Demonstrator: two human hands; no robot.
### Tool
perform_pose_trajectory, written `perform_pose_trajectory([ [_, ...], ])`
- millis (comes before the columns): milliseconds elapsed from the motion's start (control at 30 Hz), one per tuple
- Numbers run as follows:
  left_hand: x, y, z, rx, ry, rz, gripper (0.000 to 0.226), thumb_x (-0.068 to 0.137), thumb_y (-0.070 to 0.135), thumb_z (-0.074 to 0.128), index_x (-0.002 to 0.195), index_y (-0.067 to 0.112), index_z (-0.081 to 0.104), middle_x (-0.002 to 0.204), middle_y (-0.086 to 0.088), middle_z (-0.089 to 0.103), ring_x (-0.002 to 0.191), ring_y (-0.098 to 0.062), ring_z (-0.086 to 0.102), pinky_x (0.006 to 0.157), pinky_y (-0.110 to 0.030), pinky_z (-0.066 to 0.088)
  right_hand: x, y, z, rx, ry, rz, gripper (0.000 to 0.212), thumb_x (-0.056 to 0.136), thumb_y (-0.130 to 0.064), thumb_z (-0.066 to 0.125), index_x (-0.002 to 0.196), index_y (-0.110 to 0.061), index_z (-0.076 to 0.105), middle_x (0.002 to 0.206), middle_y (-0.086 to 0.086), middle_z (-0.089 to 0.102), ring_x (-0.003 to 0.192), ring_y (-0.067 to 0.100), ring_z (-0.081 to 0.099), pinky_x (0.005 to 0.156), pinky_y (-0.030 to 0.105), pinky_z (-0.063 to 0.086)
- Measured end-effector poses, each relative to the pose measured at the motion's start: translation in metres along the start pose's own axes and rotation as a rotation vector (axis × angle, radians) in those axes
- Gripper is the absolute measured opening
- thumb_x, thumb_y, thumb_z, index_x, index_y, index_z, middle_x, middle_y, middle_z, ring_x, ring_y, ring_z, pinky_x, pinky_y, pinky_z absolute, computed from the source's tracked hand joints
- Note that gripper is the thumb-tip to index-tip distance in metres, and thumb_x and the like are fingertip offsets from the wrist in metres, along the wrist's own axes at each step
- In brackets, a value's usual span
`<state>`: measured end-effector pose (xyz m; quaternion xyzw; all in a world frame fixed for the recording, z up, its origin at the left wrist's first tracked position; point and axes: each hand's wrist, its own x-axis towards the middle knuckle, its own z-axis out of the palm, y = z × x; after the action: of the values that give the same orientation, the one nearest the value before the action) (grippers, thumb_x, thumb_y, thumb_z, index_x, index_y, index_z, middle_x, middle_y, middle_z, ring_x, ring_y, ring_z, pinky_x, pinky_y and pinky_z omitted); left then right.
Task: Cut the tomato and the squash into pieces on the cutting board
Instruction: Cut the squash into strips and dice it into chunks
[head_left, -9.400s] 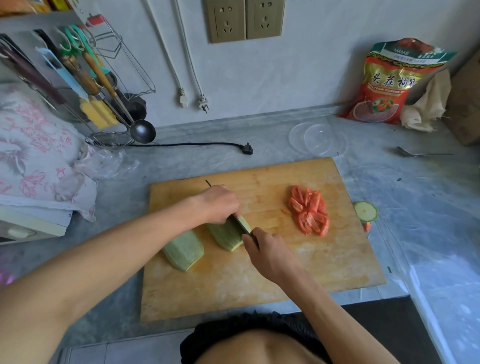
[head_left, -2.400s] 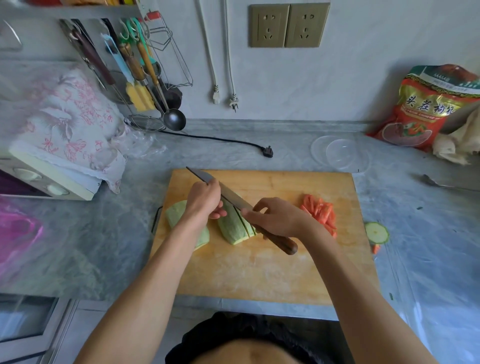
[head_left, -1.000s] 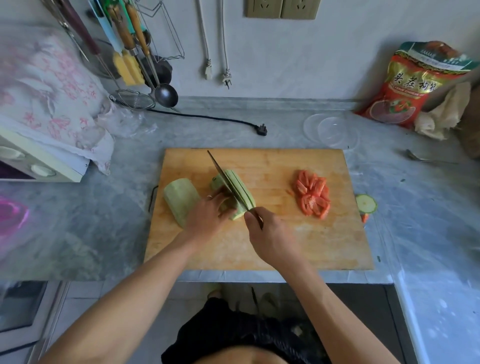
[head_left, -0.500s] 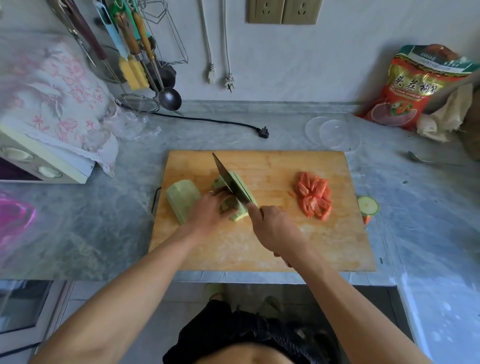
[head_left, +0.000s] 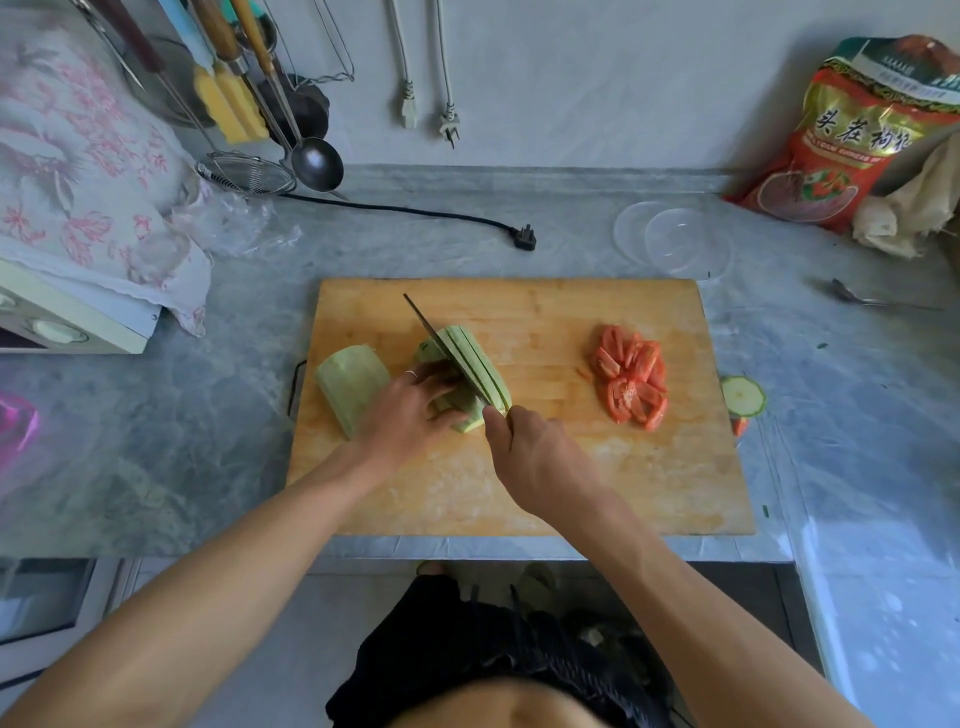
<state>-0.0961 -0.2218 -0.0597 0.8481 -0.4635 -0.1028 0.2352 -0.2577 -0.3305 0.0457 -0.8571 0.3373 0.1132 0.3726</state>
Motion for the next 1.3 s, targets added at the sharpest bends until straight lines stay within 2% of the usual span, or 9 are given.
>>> perform_pose_trajectory([
  [233,0.000,-0.001,0.002,0.000,-0.012,-0.017,0.032,0.083,0.033,0.077,0.110,0.015,0.074,0.130,-0.005,0.064,0.109,-0.028,0.064,0.079,-0.037,0.056,0.001,0.001,-0.002,0.052,-0.012,-0.006,0.045,0.104,-0.048,0.031,0.069,-0.019,0.035,0.065,0.005,0.047,0.051,0.018,0.039,0.045,0.029,0.025],
  [400,0.001,0.002,0.000,0.003,-0.012,-0.018,0.045,0.084,0.048,0.056,0.107,0.015,0.074,0.126,-0.006,0.066,0.105,-0.030,0.065,0.075,-0.039,0.058,0.003,-0.001,0.004,0.045,-0.011,-0.029,0.045,0.104,-0.049,0.030,0.071,-0.019,0.036,0.065,0.006,0.046,0.050,0.018,0.037,0.045,0.029,0.025],
  [467,0.000,0.002,0.002,-0.008,-0.009,-0.038,0.035,0.086,0.039,0.065,0.109,0.014,0.074,0.130,-0.005,0.064,0.109,-0.029,0.064,0.079,-0.038,0.057,0.006,0.001,0.003,0.040,-0.006,-0.039,0.044,0.104,-0.048,0.030,0.075,-0.016,0.039,0.066,0.007,0.048,0.050,0.019,0.039,0.045,0.029,0.026],
  [567,-0.001,0.003,0.005,-0.063,-0.007,-0.068,0.027,0.088,0.030,0.072,0.111,0.016,0.074,0.136,-0.001,0.061,0.116,-0.023,0.062,0.088,-0.038,0.055,0.005,0.001,-0.008,0.026,-0.045,-0.041,0.045,0.105,-0.045,0.028,0.080,-0.011,0.044,0.070,0.008,0.051,0.056,0.027,0.049,0.045,0.037,0.038],
  [633,-0.001,0.004,0.005,-0.066,0.004,-0.073,0.026,0.087,0.029,0.072,0.110,0.016,0.074,0.137,-0.001,0.060,0.116,-0.023,0.062,0.090,-0.039,0.054,0.005,-0.001,-0.012,0.017,-0.084,-0.034,0.047,0.106,-0.044,0.026,0.089,-0.007,0.048,0.075,0.009,0.052,0.065,0.032,0.055,0.054,0.042,0.047],
  [733,-0.003,0.008,0.003,-0.053,0.009,-0.062,0.029,0.088,0.029,0.072,0.113,0.015,0.073,0.137,-0.002,0.060,0.119,-0.023,0.059,0.093,-0.034,0.051,0.004,-0.003,-0.006,-0.034,-0.083,-0.011,0.044,0.105,-0.048,0.023,0.091,-0.013,0.047,0.073,0.001,0.046,0.069,0.024,0.049,0.061,0.035,0.039],
  [867,-0.004,0.011,0.002,-0.056,0.034,-0.050,0.029,0.085,0.021,0.074,0.112,0.012,0.072,0.131,-0.007,0.063,0.117,-0.028,0.060,0.089,-0.036,0.051,-0.001,0.000,0.003,0.041,-0.022,-0.018,0.046,0.103,-0.051,0.027,0.080,-0.015,0.042,0.068,0.006,0.050,0.054,0.019,0.044,0.047,0.031,0.030],
  [1167,-0.001,0.004,0.007,-0.051,0.001,-0.067,0.031,0.084,0.027,0.074,0.112,0.013,0.071,0.131,-0.005,0.062,0.118,-0.027,0.059,0.090,-0.040,0.054,-0.002,-0.002,-0.003,0.055,-0.021,-0.014,0.047,0.103,-0.053,0.027,0.079,-0.016,0.045,0.069,0.005,0.052,0.054,0.019,0.045,0.047,0.032,0.030],
  [1300,-0.001,0.005,0.007,0.000,0.019,-0.053,0.030,0.084,0.027,0.071,0.109,0.011,0.072,0.125,-0.009,0.065,0.110,-0.031,0.063,0.079,-0.040,0.058,-0.005,-0.007,-0.004,0.059,-0.024,-0.014,0.046,0.103,-0.053,0.027,0.075,-0.019,0.041,0.070,0.004,0.052,0.054,0.018,0.044,0.048,0.032,0.031],
])
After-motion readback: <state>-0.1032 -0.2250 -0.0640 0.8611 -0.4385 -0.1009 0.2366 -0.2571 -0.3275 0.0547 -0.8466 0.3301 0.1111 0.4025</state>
